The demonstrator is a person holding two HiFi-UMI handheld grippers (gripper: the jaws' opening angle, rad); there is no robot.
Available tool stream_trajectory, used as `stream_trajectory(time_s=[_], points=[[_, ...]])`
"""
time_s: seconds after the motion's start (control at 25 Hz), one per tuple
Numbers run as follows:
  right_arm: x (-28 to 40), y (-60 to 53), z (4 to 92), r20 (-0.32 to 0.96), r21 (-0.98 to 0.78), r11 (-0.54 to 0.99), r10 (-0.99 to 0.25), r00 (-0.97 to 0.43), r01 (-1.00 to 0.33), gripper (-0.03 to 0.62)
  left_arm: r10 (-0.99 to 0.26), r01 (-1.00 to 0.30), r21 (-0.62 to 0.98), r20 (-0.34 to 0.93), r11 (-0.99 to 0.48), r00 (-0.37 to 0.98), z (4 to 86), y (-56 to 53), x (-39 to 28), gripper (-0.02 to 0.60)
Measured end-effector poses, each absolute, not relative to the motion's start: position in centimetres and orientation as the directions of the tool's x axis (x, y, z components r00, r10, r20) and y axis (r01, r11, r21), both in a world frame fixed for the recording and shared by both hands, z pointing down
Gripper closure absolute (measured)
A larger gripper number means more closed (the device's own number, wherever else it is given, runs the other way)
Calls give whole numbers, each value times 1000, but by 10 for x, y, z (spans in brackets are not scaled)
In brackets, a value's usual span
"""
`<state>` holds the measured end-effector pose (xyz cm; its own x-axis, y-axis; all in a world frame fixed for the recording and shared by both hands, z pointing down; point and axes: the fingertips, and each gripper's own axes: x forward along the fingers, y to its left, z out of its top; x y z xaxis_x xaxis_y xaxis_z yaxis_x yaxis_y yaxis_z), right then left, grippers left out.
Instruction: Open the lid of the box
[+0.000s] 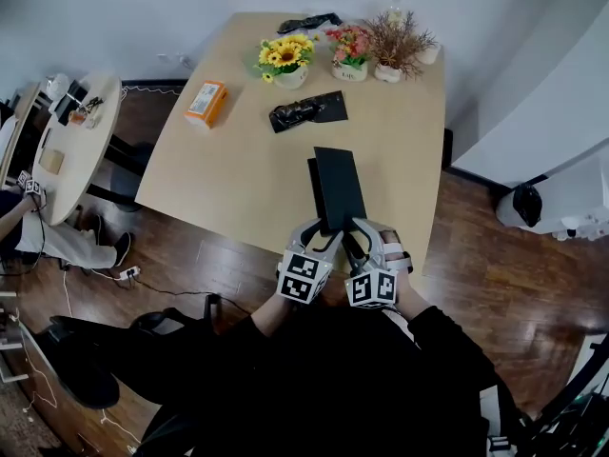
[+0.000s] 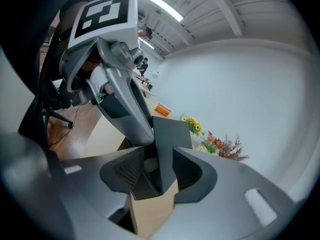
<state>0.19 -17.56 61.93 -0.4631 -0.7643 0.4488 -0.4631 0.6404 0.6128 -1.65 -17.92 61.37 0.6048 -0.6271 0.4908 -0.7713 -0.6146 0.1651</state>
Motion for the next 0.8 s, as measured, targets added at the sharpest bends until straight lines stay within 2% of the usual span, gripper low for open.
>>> stream_trajectory(time_s=[0.08, 0.12, 0.16, 0.48, 0.68, 0.8], points=[[2, -179, 613, 430, 647, 605, -792, -434, -463, 459, -625, -766, 173, 481, -619, 614, 607, -180, -12, 420], [4, -181, 611, 421, 656, 589, -805, -418, -472, 526, -624, -763, 175, 478, -622, 618, 605, -180, -10, 423], [6, -181, 609, 415, 654, 579, -813, -409, -487, 553, -623, -761, 176, 476, -625, 621, 603, -180, -9, 425], [13, -182, 601, 390, 536, 576, -817, -424, -617, 563, -595, -750, 210, 492, -627, 635, 600, -165, -25, 431], [39, -188, 591, 366, 179, 537, -814, -451, -824, 565, -626, -792, 272, 495, -547, 602, 607, -151, -58, 448], [60, -192, 588, 364, -29, 473, -816, -450, -881, 572, -647, -816, 286, 502, -503, 574, 609, -147, -76, 453]])
